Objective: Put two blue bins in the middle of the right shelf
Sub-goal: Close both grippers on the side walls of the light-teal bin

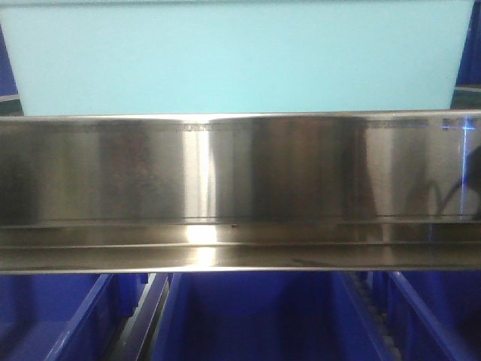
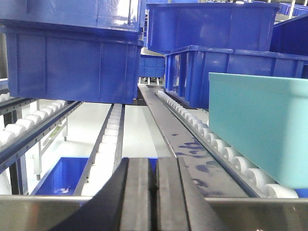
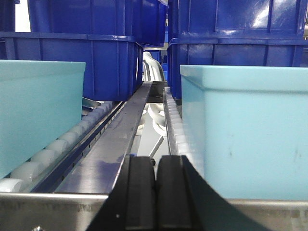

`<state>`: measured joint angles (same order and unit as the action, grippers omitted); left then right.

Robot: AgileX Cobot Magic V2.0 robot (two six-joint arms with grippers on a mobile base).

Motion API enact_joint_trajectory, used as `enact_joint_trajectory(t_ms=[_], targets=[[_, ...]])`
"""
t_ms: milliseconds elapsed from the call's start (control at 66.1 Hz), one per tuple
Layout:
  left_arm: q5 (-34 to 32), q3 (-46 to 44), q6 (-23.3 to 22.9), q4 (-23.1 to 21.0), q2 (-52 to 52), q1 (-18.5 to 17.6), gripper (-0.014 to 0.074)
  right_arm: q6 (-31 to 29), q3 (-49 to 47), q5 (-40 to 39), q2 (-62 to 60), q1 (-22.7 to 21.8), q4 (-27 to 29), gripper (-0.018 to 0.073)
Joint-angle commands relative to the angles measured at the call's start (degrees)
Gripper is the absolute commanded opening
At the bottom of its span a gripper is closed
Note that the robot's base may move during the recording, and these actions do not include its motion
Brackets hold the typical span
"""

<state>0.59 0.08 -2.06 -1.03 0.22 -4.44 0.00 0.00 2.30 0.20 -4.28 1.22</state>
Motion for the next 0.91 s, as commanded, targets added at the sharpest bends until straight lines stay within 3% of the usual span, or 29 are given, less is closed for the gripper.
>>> enact_joint_trajectory(t_ms=[0,756,892], targets=[[-1.14,-0.08,0.0,0.1,-0.22,-0.26,-0.0111,-0.36,0.0,-1.04,-0.2,-0.13,-0.52,-0.0165],[-3.55,-0.08,0.0,0.08,-0.22,-0.26,-0.0111,-0.36,0.0,-1.04,-0.2,-0.13,-0.52,-0.0165],[-3.17,-0.08,0.0,0.08,-0.22,-0.26,-0.0111,-0.36,0.0,-4.42,-0.2,-0.13,-0.52,-0.0165]])
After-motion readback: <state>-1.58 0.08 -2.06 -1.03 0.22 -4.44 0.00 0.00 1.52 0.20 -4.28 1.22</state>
